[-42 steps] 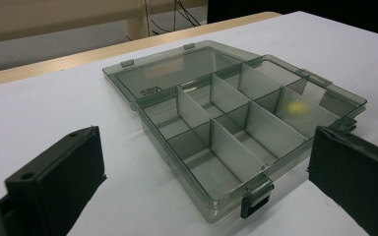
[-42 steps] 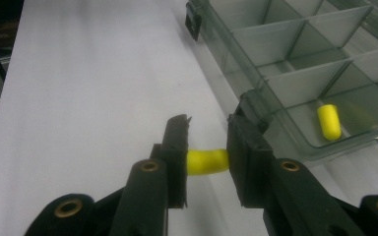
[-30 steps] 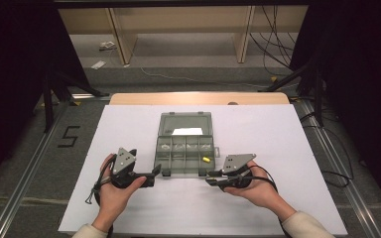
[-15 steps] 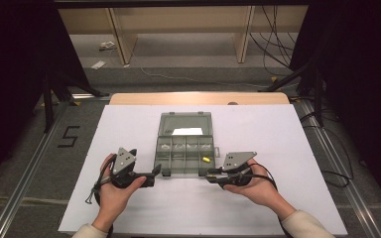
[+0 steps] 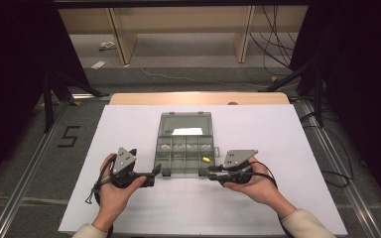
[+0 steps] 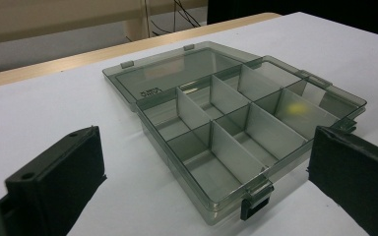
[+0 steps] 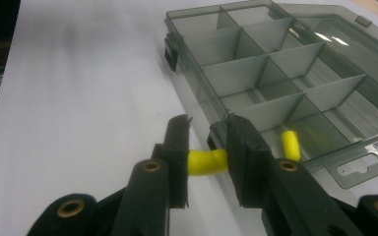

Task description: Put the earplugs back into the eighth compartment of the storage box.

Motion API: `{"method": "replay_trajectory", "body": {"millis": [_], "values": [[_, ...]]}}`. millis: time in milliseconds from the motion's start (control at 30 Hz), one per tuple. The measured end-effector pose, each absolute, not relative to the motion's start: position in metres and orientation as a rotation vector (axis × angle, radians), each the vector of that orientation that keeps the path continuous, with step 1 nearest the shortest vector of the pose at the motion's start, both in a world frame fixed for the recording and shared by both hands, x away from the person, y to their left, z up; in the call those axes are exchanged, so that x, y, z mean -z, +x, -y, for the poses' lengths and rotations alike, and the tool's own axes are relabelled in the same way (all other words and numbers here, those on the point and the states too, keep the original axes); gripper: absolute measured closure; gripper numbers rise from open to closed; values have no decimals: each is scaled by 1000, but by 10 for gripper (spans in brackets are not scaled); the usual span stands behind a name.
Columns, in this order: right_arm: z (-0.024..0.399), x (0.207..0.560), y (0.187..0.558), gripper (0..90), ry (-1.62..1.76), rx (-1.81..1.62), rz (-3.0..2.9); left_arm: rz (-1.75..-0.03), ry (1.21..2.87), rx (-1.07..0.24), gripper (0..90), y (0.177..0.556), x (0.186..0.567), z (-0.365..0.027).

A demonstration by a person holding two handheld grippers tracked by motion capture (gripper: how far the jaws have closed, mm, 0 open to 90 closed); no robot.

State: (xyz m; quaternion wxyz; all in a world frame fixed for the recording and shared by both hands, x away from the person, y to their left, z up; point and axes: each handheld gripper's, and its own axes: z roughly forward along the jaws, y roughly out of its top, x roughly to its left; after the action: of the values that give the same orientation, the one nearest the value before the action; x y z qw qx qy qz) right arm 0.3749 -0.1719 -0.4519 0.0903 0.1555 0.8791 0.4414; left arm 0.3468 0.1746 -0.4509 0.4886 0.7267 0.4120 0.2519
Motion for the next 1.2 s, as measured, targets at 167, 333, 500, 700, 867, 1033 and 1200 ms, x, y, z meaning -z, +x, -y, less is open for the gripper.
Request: {"method": "replay_trajectory", "body": {"millis": [167, 333, 500, 700, 867, 1033, 1200], "values": [[173, 450, 376, 723, 468, -1319, -2598, -1003, 1766, -613, 3, 347, 451, -175], [174, 449, 378, 724, 473, -1323, -2589, -1002, 1766, -612, 3, 347, 451, -175], [174, 447, 378, 724, 477, -1326, -2581, -1002, 1766, -613, 2, 347, 451, -175], [174, 445, 380, 725, 479, -1333, -2573, -1004, 1766, -611, 2, 347, 451, -174], [175, 443, 382, 725, 488, -1335, -2563, -1002, 1766, -612, 3, 347, 451, -174], [174, 440, 384, 726, 494, -1344, -2550, -1002, 1762, -613, 2, 348, 451, -174], [174, 438, 388, 726, 500, -1345, -2540, -1004, 1764, -612, 3, 347, 451, -174]]}}
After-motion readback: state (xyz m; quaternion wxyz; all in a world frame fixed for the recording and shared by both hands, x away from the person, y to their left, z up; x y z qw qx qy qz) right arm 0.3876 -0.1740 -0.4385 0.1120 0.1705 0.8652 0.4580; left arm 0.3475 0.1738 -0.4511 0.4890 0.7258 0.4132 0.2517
